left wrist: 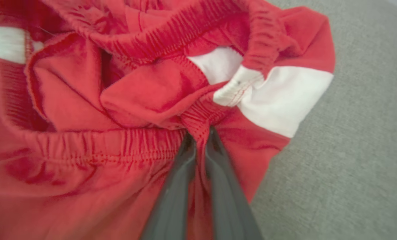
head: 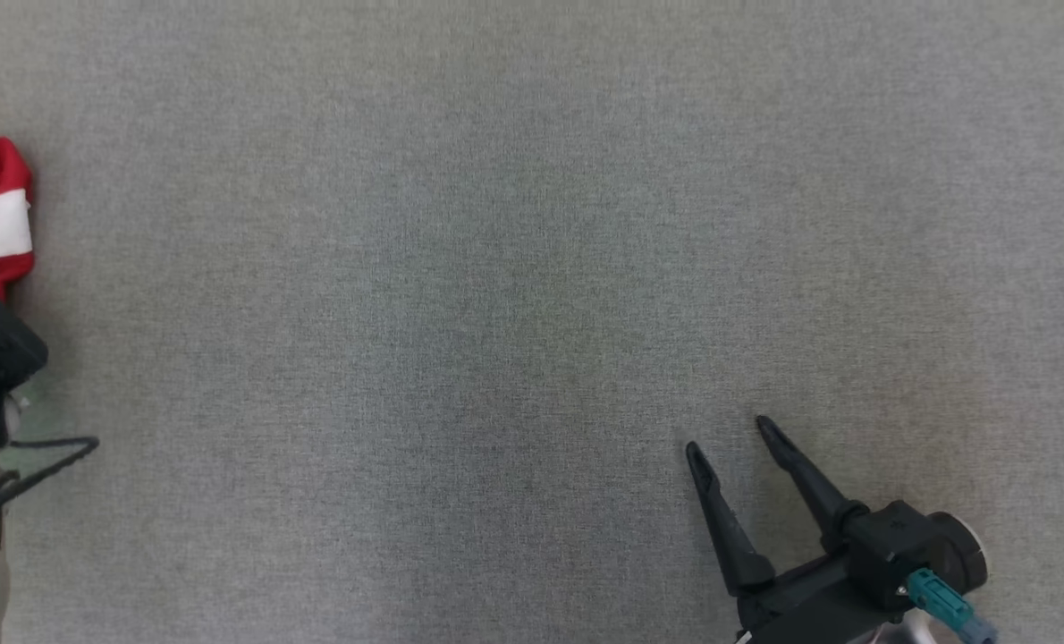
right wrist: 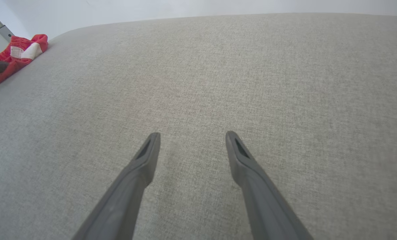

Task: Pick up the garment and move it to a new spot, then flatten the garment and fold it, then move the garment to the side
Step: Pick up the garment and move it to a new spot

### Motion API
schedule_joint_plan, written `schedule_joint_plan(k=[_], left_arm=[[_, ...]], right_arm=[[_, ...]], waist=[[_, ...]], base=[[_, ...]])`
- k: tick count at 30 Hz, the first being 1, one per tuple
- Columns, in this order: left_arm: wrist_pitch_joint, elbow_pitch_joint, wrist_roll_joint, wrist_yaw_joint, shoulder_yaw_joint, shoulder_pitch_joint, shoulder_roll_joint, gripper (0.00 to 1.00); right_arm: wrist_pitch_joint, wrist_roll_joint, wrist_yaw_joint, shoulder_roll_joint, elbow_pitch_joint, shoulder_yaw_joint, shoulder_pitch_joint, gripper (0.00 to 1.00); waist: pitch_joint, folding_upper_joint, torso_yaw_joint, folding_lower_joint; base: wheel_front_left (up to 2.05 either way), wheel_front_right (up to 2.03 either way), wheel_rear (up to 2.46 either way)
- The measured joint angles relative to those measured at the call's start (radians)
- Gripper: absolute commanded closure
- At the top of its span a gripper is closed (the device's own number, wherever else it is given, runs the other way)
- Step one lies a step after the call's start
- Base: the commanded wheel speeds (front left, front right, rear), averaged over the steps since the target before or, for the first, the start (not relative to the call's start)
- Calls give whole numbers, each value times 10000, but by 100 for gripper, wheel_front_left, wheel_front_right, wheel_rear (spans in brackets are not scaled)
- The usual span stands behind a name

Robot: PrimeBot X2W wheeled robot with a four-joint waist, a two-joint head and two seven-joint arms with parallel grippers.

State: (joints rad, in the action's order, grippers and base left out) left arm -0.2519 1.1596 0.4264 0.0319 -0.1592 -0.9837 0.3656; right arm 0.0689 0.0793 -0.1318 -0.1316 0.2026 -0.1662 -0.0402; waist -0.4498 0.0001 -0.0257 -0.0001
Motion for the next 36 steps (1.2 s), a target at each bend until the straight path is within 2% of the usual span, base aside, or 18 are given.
schedule_joint_plan(k=[5, 11, 16, 20, 24, 27, 36], left_arm=[[27, -44, -186, 355, 360, 182, 198, 100], [-6, -907, -646, 744, 1081, 249, 545, 100], [-663, -2625, -817, 918, 1795, 27, 780, 100], [-1087, -4316, -652, 968, 2378, -63, 754, 100], [-1689, -6337, 73, 982, 3229, -40, 199, 100], [-1919, -7488, 514, 991, 3526, 46, -144, 100], [-1875, -9442, 892, 727, 4245, 689, -1697, 100]], right_arm=[[-265, 324, 0, 169, -502, -180, 50, 0], [-713, 625, 0, 412, -1294, -443, 87, 0], [-1250, 907, 0, 637, -1985, -376, 171, 0], [-1584, 1041, 0, 725, -2387, -245, 171, 0], [-1852, 1116, 0, 771, -2638, -111, 187, 0], [-1977, 1137, 0, 792, -2778, -50, 208, 0], [-2103, 1407, 0, 794, -2897, 73, 235, 0]], waist=[[494, 1, 3, 1], [1401, 0, 6, 0], [2323, -1, 68, 0], [2884, -1, 150, 0], [3367, 0, 297, -1], [3622, -2, 521, -1], [3995, -1, 1614, 0]], base=[[0, 0, 0], [0, 0, 0], [0, 0, 0], [0, 0, 0], [0, 0, 0], [0, 0, 0], [0, 0, 0]])
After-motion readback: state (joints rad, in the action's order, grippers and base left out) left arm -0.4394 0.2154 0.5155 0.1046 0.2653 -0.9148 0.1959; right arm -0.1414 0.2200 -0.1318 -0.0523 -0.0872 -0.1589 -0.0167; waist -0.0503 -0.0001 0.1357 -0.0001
